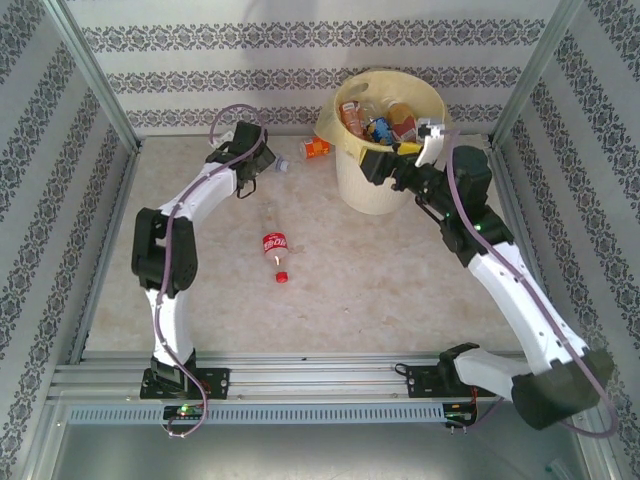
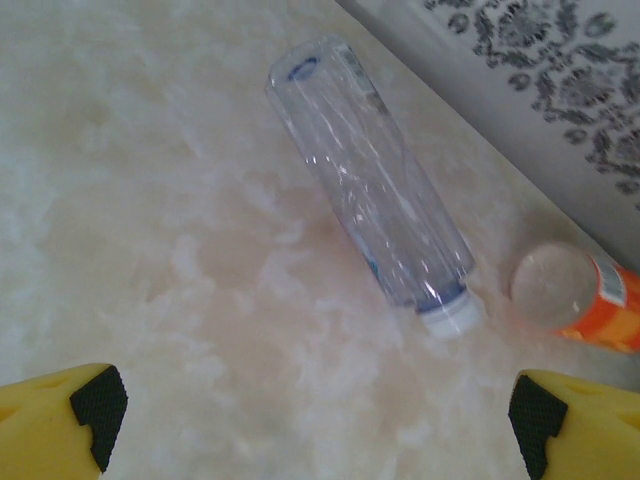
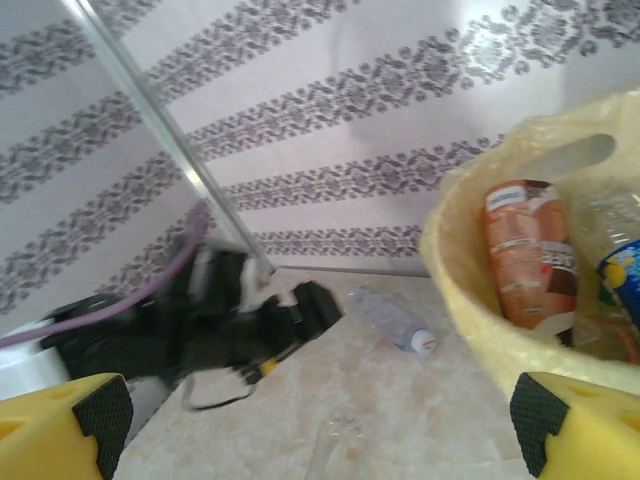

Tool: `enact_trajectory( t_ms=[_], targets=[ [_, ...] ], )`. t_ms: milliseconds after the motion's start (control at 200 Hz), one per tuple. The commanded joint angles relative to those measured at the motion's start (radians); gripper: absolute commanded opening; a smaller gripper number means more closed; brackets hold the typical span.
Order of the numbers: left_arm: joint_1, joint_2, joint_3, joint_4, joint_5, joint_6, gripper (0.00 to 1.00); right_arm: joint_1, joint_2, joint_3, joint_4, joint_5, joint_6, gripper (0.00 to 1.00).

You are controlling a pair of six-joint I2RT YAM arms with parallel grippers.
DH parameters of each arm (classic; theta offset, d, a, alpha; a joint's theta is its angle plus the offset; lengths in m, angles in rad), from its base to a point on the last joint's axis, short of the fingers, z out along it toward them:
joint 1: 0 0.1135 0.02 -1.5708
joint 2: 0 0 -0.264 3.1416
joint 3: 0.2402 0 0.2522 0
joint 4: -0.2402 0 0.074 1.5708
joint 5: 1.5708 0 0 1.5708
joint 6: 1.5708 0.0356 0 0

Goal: Put the plastic bottles in the bin

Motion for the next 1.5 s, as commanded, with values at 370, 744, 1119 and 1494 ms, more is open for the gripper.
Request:
enact_trajectory(
  t_ms=[370,744,1119,1494],
  targets=[
    [0.054,0.489,0.65,-0.26,-0.102,-0.025,1.0,0.048,-0.178,-0.085,-0.124,0.107,-0.085,0.98],
    [0.082,0.728,0.981,-0.288,-0.079,0.067,1.0,0.054,-0.19,-0.069,-0.15,0.139,-0.076,0.98],
    [0.113,0.795,0.989,-0.104,0.034,0.083,1.0,0.06,-0.19,-0.048,-0.176,0.169,-0.087,0.98],
    [0.115,0.73,0.898,-0.097,0.067,0.113,0.62,0.075,-0.173,-0.045,-0.175,0.177,-0.096,0.98]
  ],
)
